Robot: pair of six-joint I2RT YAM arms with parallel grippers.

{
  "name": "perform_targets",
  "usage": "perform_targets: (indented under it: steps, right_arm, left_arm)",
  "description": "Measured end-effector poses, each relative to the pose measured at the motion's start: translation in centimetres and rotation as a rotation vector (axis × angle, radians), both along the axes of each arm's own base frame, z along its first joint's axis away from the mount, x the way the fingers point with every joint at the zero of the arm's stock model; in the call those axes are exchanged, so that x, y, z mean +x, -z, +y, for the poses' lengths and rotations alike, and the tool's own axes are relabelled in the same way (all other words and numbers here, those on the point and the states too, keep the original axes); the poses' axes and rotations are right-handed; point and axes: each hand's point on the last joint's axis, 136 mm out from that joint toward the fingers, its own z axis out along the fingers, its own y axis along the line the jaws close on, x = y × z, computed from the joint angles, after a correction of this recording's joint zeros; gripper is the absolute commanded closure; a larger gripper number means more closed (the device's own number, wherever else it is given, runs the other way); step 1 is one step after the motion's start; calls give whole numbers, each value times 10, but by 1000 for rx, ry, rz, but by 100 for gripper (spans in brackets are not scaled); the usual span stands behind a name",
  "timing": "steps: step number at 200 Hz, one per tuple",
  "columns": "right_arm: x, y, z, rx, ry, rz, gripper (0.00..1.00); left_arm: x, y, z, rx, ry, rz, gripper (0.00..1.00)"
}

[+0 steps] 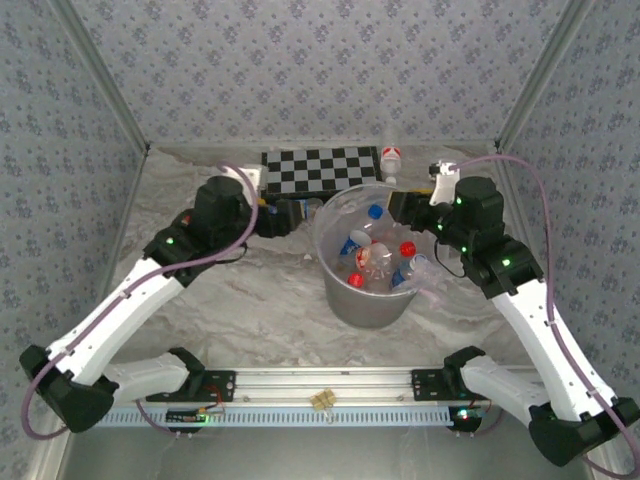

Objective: Put the plastic bottles in the bin

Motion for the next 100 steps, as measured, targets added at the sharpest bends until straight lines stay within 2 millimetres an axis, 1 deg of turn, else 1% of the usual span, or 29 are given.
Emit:
perform_targets:
  steps: [14, 21, 30, 44, 56, 74, 87, 100]
  right_arm:
    - [1, 4, -6, -4, 18, 12, 44]
    - [1, 6, -8, -6, 24, 17, 40]
    - [1, 10, -11, -7, 30, 27, 37]
    - [1, 16, -13, -8, 35, 45, 30]
    - [1, 20, -14, -14, 39, 56, 25]
    - [0, 25, -18, -18, 49, 79, 20]
    - [-2, 32, -22, -27, 59, 109, 19]
    - [-3, 33, -26, -30, 70, 120, 18]
  left_arm:
    - [10, 5, 25, -33, -88, 18, 8]
    - [16, 11, 36, -49, -129, 40, 7]
    - [23, 24, 48, -72, -181, 75, 6]
    - [38, 52, 60, -94, -254, 156, 5]
    - [49, 76, 61, -108, -292, 225, 5]
    - [64, 115, 54, -133, -340, 336, 6]
    - [75, 139, 49, -148, -378, 403, 6]
    - [84, 162, 46, -158, -414, 460, 5]
